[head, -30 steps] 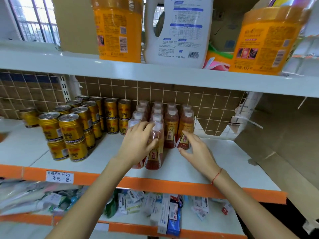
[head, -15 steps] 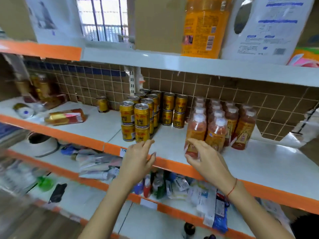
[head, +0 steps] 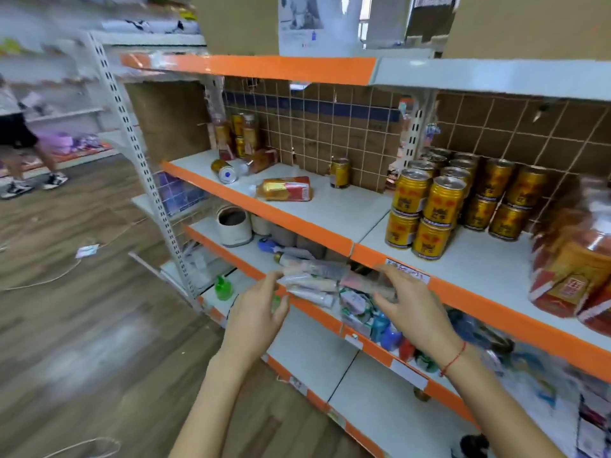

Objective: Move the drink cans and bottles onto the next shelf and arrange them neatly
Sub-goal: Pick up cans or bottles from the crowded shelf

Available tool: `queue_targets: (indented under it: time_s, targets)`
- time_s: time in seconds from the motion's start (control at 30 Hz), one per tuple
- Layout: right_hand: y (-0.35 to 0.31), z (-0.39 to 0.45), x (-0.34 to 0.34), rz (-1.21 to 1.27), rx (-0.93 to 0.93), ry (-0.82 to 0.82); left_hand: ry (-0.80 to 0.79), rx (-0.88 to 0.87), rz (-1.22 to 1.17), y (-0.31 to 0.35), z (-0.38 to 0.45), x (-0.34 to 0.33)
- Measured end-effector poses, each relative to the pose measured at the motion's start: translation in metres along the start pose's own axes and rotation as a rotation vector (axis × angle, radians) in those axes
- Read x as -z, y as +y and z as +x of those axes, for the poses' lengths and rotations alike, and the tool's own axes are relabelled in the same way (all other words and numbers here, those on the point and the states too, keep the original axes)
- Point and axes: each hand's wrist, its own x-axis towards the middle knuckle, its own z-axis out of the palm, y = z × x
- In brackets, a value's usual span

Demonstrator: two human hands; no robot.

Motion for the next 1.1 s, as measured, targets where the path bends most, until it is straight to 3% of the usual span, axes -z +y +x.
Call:
queue_targets:
  time_s: [0.57, 0.87, 1.1]
  targets:
    - [-0.049, 0.174, -0.073, 0.102, 0.102, -0.08, 0.138, 0.349, 0.017, -0.111, 0.084, 0.032]
    - [-0.085, 0.234, -0.113, 0.109, 0.06, -0.084, 0.127, 0.364, 0.024, -0.172, 0.14, 0.042]
    - [-0.13, 0.263, -0.143, 0.079, -0.053, 0.03, 0.083, 0.273, 0.011, -0.246, 0.188, 0.061]
